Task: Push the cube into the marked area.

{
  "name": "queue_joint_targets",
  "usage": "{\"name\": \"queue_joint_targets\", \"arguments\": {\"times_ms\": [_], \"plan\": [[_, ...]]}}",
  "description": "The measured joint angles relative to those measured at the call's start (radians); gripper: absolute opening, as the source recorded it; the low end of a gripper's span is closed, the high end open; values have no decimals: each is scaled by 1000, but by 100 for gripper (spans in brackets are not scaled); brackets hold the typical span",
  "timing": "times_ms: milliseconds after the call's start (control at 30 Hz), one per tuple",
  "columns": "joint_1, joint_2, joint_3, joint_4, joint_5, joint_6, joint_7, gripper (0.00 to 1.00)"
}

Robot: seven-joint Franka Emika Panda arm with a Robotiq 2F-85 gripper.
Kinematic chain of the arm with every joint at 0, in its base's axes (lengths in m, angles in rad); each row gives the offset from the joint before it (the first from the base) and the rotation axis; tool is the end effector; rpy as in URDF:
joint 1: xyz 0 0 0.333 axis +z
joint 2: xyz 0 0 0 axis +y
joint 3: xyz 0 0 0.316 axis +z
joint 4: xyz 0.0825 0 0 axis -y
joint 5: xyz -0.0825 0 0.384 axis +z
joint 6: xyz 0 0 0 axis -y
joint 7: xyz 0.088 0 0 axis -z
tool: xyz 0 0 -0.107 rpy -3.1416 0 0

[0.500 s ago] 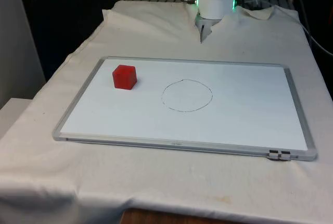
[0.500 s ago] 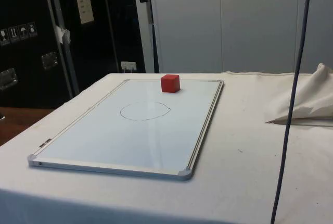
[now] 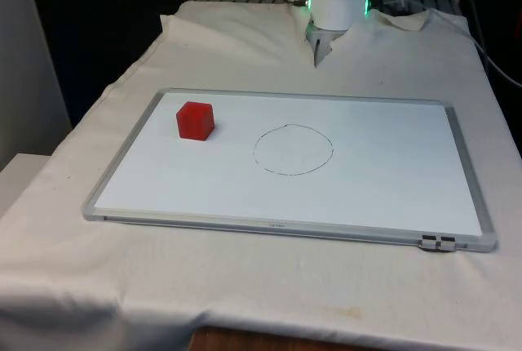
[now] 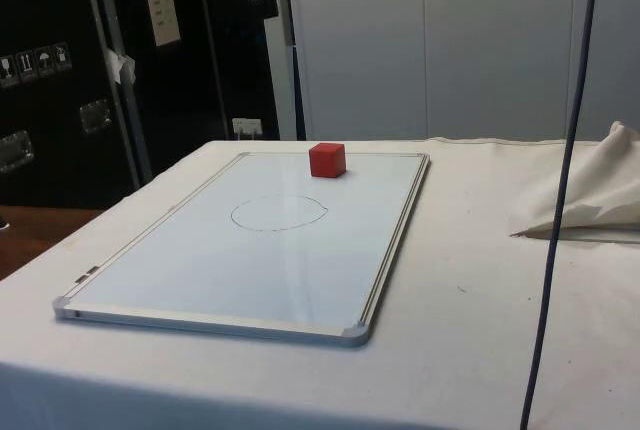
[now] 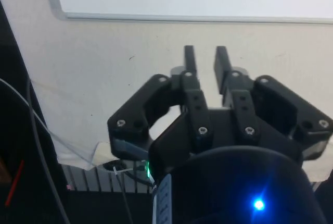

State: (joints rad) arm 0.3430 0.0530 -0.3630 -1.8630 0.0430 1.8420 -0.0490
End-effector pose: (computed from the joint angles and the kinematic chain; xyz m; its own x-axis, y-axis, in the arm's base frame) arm 0.5678 -0.0049 0.4806 0.9975 0.0167 -0.0694 0.0149 -0.9996 -0.0251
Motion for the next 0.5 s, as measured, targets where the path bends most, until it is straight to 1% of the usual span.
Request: {"name": "queue_joint_targets", "arguments": {"times_ms": [67, 100, 133, 167, 333, 500], "plan": [[0, 0, 0, 0, 0, 0, 0, 14], [-1, 0, 0, 0, 0, 0, 0, 4], [-1, 0, 0, 0, 0, 0, 0, 4], [-1, 0, -1, 0, 0, 0, -1, 0], [-5, -1, -12, 0, 0, 0, -15, 0], [-11, -6, -41, 0, 0, 0, -49, 0]]}}
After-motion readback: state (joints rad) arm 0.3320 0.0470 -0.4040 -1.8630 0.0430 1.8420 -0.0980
